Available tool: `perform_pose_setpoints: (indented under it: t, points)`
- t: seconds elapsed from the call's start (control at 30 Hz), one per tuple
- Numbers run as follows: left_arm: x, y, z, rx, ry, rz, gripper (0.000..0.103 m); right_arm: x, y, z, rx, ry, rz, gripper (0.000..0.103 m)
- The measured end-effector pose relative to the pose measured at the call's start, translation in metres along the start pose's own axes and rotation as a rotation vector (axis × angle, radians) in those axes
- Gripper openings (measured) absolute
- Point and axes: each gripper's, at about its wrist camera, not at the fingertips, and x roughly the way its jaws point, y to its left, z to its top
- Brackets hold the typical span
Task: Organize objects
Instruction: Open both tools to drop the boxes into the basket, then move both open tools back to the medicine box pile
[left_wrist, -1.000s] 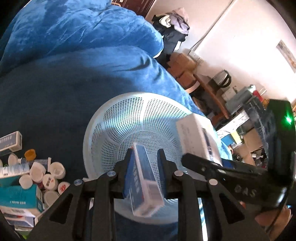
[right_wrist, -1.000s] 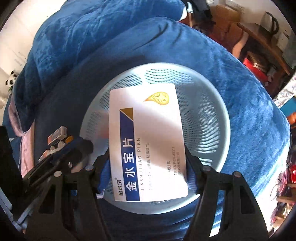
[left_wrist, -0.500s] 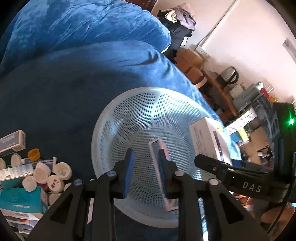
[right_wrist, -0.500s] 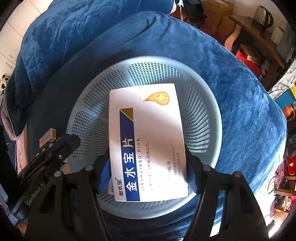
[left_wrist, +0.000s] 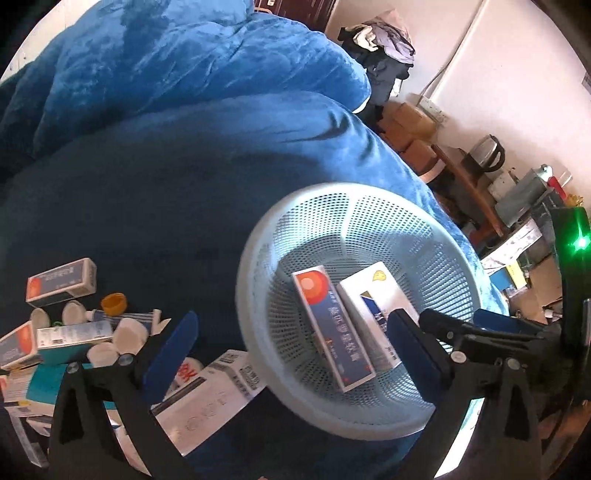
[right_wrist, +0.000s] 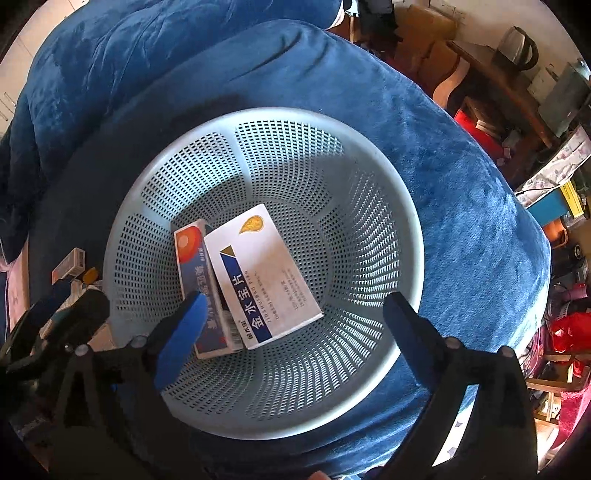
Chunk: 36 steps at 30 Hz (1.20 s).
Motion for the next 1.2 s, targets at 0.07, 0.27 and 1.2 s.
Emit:
perform_pose_setpoints:
  t: [0.07,0.27,1.2]
  points:
    - [-0.004,0.003,-0.001,0.005,-0.005,0.017,0.102,0.001,0.0,0.001,0.003,0.003,0.001,0.097]
    - [-0.012,0.013,-0.003,-0.004,-0.01,0.048,0.102,0.003,0.007,0.0,-0.011,0.015,-0.002,0.102]
    - [-0.054,0.09,-0.036,-0.067,-0.001,0.191,0.103,-0.002,0.08,-0.005,-0.146,-0.002,0.029,0.103]
